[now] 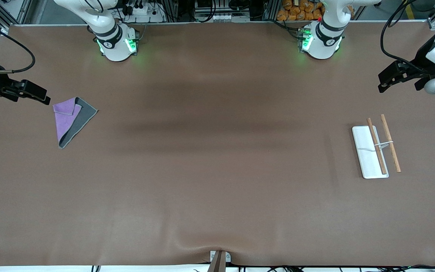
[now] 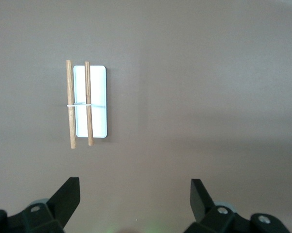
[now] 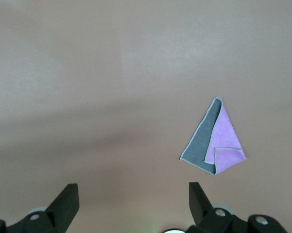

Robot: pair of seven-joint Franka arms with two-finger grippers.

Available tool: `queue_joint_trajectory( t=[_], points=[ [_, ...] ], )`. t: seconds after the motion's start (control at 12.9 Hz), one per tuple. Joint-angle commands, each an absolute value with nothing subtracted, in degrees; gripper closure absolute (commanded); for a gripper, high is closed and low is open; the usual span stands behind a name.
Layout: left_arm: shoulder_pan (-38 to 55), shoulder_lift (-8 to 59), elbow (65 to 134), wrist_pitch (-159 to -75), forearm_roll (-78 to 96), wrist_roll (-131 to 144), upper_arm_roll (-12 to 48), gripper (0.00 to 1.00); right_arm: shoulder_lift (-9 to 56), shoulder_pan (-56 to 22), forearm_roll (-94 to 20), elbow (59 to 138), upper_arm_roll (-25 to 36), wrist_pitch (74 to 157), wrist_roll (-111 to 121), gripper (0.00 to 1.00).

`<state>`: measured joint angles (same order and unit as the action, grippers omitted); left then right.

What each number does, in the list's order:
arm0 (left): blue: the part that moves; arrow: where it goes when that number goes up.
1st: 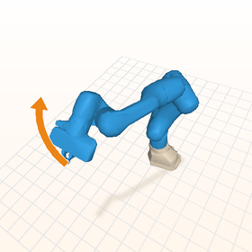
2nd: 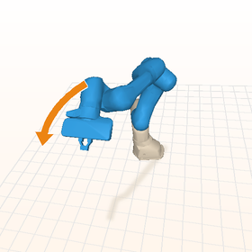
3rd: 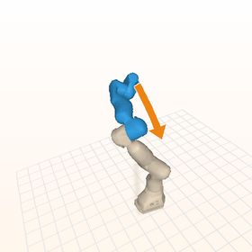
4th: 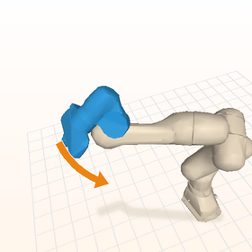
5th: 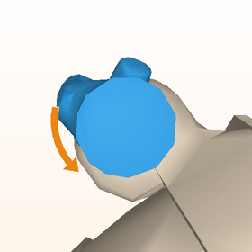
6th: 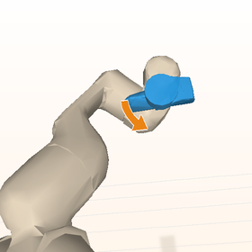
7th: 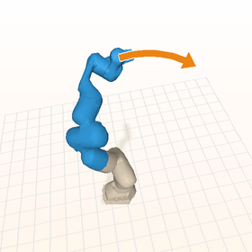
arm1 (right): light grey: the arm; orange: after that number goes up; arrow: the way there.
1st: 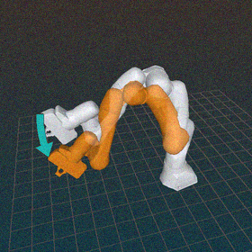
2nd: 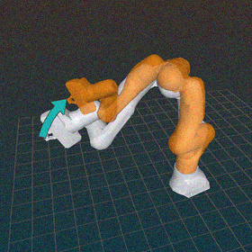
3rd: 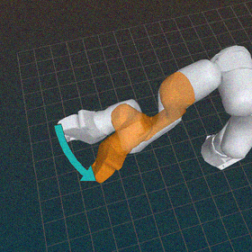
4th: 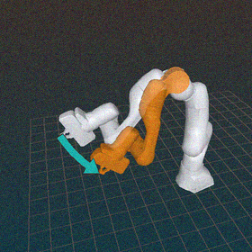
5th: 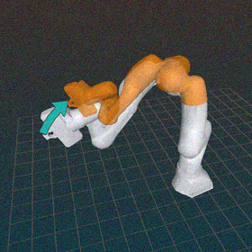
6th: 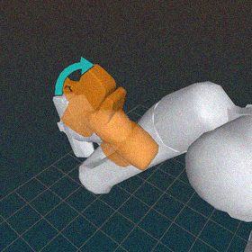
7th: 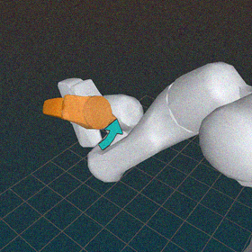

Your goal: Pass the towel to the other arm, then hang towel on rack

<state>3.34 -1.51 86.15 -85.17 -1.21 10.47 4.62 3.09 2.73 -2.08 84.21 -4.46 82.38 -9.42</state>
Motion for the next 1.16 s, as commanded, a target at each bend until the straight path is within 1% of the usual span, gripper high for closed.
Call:
queue_joint_trajectory(
  t=[0.0, 0.23, 0.54, 0.62, 0.7, 0.78, 0.93, 1.09],
  points=[
    [3.1, -2.0, 85.8, -84.2, -0.7, 10.4, 4.6, 0.00, 2.7, 2.5, -0.4, 83.5, -4.5, 81.7, -9.2, 0.00],
    [3.1, -1.8, 85.2, -84.2, -1.0, 10.5, 4.7, 0.00, 2.7, 2.7, -0.9, 83.5, -4.5, 81.9, -8.9, 0.00],
    [3.1, -1.6, 84.9, -84.2, -1.0, 10.5, 4.6, 0.00, 4.3, 4.2, -0.8, 84.2, -4.0, 80.9, -8.0, 0.00],
    [3.1, -1.6, 84.9, -84.2, -1.0, 10.5, 4.6, 0.00, 4.7, 4.8, -0.3, 84.3, -4.0, 79.2, -7.4, 0.00],
    [3.1, -1.6, 84.9, -84.2, -1.0, 10.5, 4.6, 0.00, 5.6, 6.6, -0.1, 84.8, -4.0, 76.7, -5.6, 0.00],
    [3.1, -1.6, 85.0, -84.2, -1.0, 10.5, 4.6, 0.00, 6.8, 9.0, -0.2, 85.4, -4.0, 76.0, -2.7, 0.00],
    [3.2, -1.1, 85.1, -84.2, -0.9, 10.2, 4.7, 0.00, 7.1, 12.0, 0.5, 88.7, -3.9, 77.2, -0.4, 0.00],
    [3.2, -0.9, 86.0, -84.1, -0.5, 10.1, 4.7, 0.00, 7.0, 13.4, 3.0, 92.4, -4.0, 79.1, 0.5, 0.00]
  ],
)
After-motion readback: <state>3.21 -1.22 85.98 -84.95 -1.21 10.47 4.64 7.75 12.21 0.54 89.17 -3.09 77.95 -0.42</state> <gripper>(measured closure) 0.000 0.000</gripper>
